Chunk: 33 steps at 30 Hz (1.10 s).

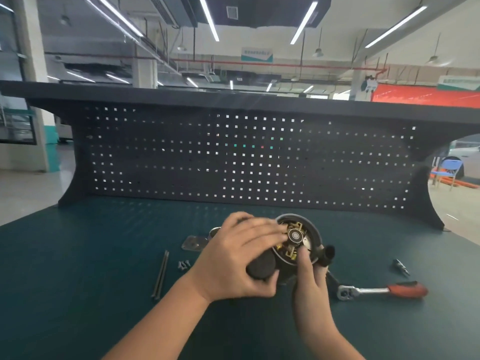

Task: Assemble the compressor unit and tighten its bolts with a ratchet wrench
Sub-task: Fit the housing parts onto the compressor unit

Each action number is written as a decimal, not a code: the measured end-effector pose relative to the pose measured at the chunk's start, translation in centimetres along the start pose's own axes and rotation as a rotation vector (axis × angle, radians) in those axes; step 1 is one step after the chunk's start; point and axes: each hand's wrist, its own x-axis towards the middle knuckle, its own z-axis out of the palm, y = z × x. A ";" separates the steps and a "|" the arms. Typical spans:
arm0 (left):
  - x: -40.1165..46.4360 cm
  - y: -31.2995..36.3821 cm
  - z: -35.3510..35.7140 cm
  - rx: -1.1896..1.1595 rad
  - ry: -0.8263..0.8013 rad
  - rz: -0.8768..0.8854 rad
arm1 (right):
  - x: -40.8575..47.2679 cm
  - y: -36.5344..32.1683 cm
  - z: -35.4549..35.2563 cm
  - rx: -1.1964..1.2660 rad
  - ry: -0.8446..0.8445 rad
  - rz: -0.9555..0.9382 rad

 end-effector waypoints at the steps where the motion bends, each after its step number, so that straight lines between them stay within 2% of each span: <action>1: -0.5 0.0 -0.1 0.045 -0.035 -0.053 | -0.1 0.3 0.1 0.073 0.009 0.003; 4: -2.0 -0.1 -1.2 0.079 -0.135 -0.439 | 0.4 0.1 0.0 0.255 0.009 0.021; 6: -2.7 -0.3 -1.8 -0.052 -0.172 -0.723 | 0.4 0.0 -0.1 0.165 0.001 -0.031; 7: -3.2 -0.5 -2.0 -0.099 -0.170 -0.787 | 0.3 0.0 -0.2 0.021 -0.001 -0.098; 10: -4.1 -1.1 -2.2 -0.113 -0.216 -0.756 | -0.3 -0.8 -0.9 -0.484 0.040 -0.267; 11: -4.3 -1.2 -2.2 -0.109 -0.248 -0.732 | -0.4 -1.1 -1.3 -0.547 0.005 -0.271; 14: -4.8 -1.1 -2.0 -0.051 -0.348 -0.664 | -0.5 -1.7 -2.1 -0.577 -0.136 -0.179; 17: -4.9 -0.9 -1.9 0.105 -0.457 -0.609 | -0.1 -1.1 -2.7 -0.816 -0.113 -0.263; 19: -5.0 -0.8 -1.7 0.138 -0.497 -0.613 | 0.3 -0.9 -2.9 -0.835 -0.105 -0.268; 24: -5.7 -1.0 -1.4 0.112 -0.610 -0.621 | 0.1 -0.7 -3.4 -1.037 -0.123 -0.376; 27: -6.4 -1.3 -0.8 0.167 -0.671 -0.603 | -0.2 -0.4 -3.3 -1.181 -0.140 -0.371; 30: -6.4 -1.4 -0.4 0.151 -0.697 -0.618 | 0.1 0.3 -3.5 -1.237 -0.120 -0.329; 33: -6.0 -1.6 -0.5 0.015 -0.648 -0.704 | 0.5 0.9 -4.2 -1.240 -0.116 -0.312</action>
